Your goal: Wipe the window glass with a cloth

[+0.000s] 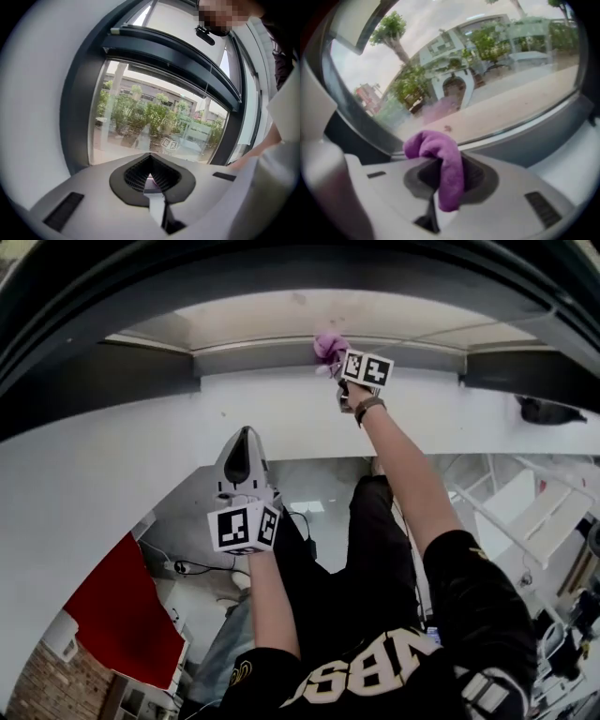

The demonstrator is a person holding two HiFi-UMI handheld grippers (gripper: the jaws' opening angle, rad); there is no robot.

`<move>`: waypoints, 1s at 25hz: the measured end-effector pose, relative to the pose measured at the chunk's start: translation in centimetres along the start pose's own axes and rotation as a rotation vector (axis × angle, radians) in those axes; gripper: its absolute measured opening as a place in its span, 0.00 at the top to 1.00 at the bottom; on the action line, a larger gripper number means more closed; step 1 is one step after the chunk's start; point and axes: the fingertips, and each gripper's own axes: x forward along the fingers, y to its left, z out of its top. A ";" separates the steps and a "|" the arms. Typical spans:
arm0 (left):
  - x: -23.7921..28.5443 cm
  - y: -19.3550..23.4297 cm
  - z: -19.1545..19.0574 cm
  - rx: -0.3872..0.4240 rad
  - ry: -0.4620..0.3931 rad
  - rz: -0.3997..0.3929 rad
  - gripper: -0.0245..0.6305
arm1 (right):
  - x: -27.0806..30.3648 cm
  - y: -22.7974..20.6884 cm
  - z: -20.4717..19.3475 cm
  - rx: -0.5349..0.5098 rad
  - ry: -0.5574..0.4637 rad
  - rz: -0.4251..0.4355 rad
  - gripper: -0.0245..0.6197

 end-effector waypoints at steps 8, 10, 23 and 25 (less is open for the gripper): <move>5.4 -15.2 -3.6 -0.003 0.002 -0.163 0.93 | -13.1 -26.3 7.4 0.299 -0.193 -0.269 0.85; 6.0 -17.2 -4.2 0.004 0.004 -0.168 0.93 | -14.6 -29.7 8.1 0.341 -0.228 -0.314 0.85; 2.5 -20.7 1.5 0.017 -0.001 -0.129 0.93 | -23.4 -22.2 4.9 0.388 -0.243 -0.177 0.85; 0.1 -21.7 4.7 0.041 -0.007 -0.106 0.93 | -28.0 -15.9 3.9 0.189 -0.186 -0.132 0.85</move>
